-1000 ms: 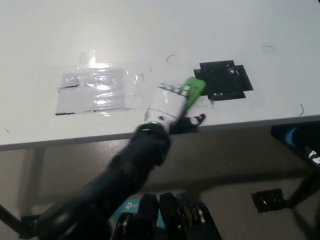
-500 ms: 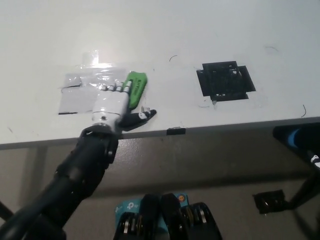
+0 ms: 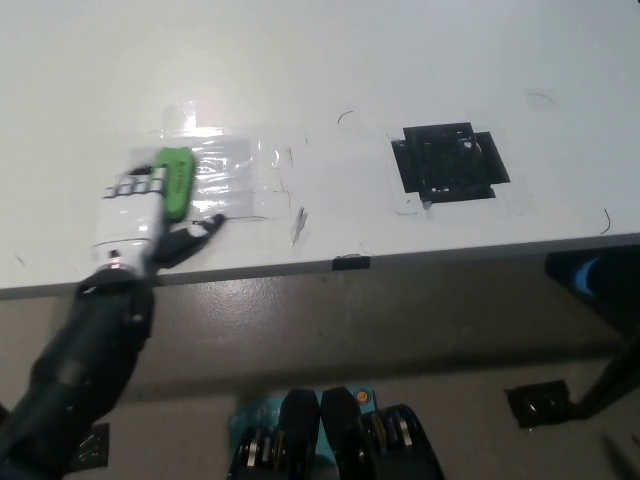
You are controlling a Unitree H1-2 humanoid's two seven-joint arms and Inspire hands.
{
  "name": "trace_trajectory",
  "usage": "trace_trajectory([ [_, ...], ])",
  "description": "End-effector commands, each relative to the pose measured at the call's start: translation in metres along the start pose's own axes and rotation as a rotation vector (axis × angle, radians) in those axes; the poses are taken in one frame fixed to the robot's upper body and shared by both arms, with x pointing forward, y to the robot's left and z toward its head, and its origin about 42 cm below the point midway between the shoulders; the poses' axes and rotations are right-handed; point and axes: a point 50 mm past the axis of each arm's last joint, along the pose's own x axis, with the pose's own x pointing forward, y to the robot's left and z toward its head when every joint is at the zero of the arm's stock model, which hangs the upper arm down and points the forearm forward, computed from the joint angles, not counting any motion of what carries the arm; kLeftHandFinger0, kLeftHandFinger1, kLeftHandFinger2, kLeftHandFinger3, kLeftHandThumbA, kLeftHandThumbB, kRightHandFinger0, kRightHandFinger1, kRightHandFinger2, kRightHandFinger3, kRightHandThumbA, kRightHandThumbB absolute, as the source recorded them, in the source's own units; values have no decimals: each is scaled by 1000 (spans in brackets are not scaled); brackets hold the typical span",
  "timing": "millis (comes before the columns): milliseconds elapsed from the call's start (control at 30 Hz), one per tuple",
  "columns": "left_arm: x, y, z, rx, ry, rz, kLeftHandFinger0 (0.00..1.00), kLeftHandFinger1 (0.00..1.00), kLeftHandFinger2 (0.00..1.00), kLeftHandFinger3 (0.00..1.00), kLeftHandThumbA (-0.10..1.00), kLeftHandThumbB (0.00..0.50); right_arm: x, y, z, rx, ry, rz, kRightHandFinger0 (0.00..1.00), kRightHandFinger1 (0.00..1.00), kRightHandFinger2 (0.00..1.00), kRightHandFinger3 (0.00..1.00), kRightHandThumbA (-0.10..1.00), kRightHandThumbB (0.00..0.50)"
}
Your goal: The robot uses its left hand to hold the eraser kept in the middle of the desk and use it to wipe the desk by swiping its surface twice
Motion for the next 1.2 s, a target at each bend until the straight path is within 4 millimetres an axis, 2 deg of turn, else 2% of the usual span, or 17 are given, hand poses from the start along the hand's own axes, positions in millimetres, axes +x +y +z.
trace_trajectory([
  [0, -65, -92, -91, -34, 262, -375, 1000, 1000, 1000, 1000, 1000, 456, 5, -8, 20, 36, -119, 4, 1000, 1000, 1000, 1000, 1000, 35],
  [100, -68, -90, -97, -36, 280, -377, 1000, 1000, 1000, 1000, 1000, 431, 4, -10, 18, 30, -119, -1, 1000, 1000, 1000, 1000, 1000, 35],
  [200, -70, -91, -98, -26, 275, -376, 1000, 1000, 1000, 1000, 1000, 447, 3, -11, 19, 30, -115, -10, 1000, 1000, 1000, 1000, 1000, 33],
  [267, -71, -92, -98, -30, 263, -374, 1000, 1000, 1000, 1000, 1000, 498, 3, -10, 19, 41, -111, -14, 1000, 1000, 1000, 1000, 1000, 24],
  [300, -71, -93, -97, -26, 256, -376, 1000, 1000, 1000, 1000, 1000, 500, 3, -9, 19, 40, -106, -15, 1000, 1000, 1000, 1000, 1000, 22],
  [533, -59, -86, -70, -35, 204, -364, 1000, 1000, 1000, 1000, 1000, 494, 4, -13, 20, 39, -106, -14, 1000, 1000, 1000, 1000, 1000, 24],
  [633, -50, -70, -58, -88, 166, -302, 1000, 1000, 1000, 1000, 1000, 462, 5, -15, 20, 28, -105, -19, 1000, 1000, 1000, 1000, 1000, 22],
  [700, -39, -49, -51, -175, 123, -199, 1000, 1000, 1000, 1000, 1000, 482, 5, -15, 19, 31, -103, -16, 1000, 1000, 1000, 1000, 1000, 31],
  [767, -27, -21, -47, -239, 83, -94, 1000, 1000, 1000, 1000, 1000, 397, 3, -15, 18, 33, -101, -6, 1000, 1000, 1000, 1000, 1000, 38],
  [800, -23, -5, -46, -303, 58, -20, 1000, 1000, 1000, 1000, 1000, 334, 4, -14, 18, 24, -106, -7, 1000, 1000, 1000, 1000, 1000, 35],
  [867, -12, 30, -45, -431, 61, 74, 1000, 1000, 1000, 1000, 1000, 345, 4, -14, 18, 32, -99, -10, 1000, 1000, 1000, 1000, 1000, 38],
  [933, -3, 81, -44, -603, 47, 189, 1000, 1000, 1000, 1000, 1000, 297, 4, -15, 18, 22, -97, -2, 1000, 1000, 1000, 1000, 1000, 37],
  [967, 2, 101, -44, -713, 43, 220, 1000, 1000, 1000, 1000, 1000, 343, 4, -15, 18, 21, -94, -4, 1000, 1000, 1000, 1000, 1000, 25],
  [1033, 5, 119, -44, -814, 24, 277, 1000, 1000, 1000, 1000, 1000, 331, 4, -15, 19, 12, -96, 4, 1000, 1000, 1000, 1000, 1000, 21],
  [1067, 4, 164, -42, -883, -29, 361, 1000, 1000, 1000, 1000, 1000, 334, 4, -14, 19, -1, -95, 3, 1000, 1000, 1000, 1000, 1000, 21],
  [1100, 2, 173, -42, -894, -49, 393, 1000, 1000, 1000, 1000, 1000, 330, 4, -14, 19, -5, -95, 5, 1000, 1000, 1000, 1000, 1000, 21],
  [1167, 0, 194, -43, -921, -47, 410, 1000, 1000, 1000, 1000, 1000, 412, 2, -15, 18, -11, -105, 15, 1000, 1000, 1000, 1000, 1000, 13],
])
